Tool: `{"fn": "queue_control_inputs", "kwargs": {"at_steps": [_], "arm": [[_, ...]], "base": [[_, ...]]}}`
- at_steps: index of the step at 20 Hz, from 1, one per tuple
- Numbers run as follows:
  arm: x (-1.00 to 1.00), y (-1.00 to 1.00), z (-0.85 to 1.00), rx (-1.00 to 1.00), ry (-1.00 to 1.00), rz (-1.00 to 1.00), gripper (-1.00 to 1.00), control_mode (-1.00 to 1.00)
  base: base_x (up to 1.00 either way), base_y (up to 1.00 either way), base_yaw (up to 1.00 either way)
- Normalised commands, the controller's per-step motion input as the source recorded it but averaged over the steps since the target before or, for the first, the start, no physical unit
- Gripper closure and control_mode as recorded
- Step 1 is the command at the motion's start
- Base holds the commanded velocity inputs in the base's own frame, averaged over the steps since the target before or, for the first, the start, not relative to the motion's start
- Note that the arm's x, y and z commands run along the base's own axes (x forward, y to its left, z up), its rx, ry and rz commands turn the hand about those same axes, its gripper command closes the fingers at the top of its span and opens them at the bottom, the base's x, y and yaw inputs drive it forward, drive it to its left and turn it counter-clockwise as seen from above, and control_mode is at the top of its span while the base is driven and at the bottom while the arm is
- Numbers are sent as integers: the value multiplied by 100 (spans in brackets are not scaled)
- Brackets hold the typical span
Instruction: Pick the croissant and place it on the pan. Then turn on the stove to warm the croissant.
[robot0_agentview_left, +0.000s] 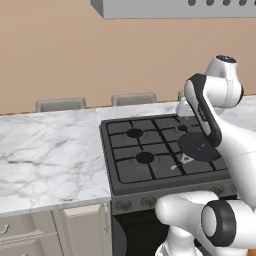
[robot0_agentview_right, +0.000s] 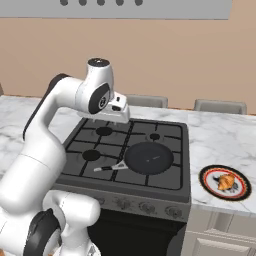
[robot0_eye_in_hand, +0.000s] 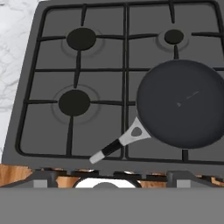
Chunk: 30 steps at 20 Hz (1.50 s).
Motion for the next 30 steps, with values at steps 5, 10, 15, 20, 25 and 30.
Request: {"fn": "queue_control_inputs", "kwargs": {"at_steps": [5,10,15,20,25,30], "arm": [[-6,-37,0,1,0,0,-100,-100],[-3,-38,0,0,0,0,-100,-100],[-1,-38,0,0,0,0,-100,-100],[0,-42,0,0,0,0,-100,-100],[0,-44,-1,0,0,0,-100,-100],[0,-41,-9,0,0,0,-100,-100]], "base": [[0,0,0],[0,0,0],[0,0,0],[0,0,0],[0,0,0],[0,0,0]]}}
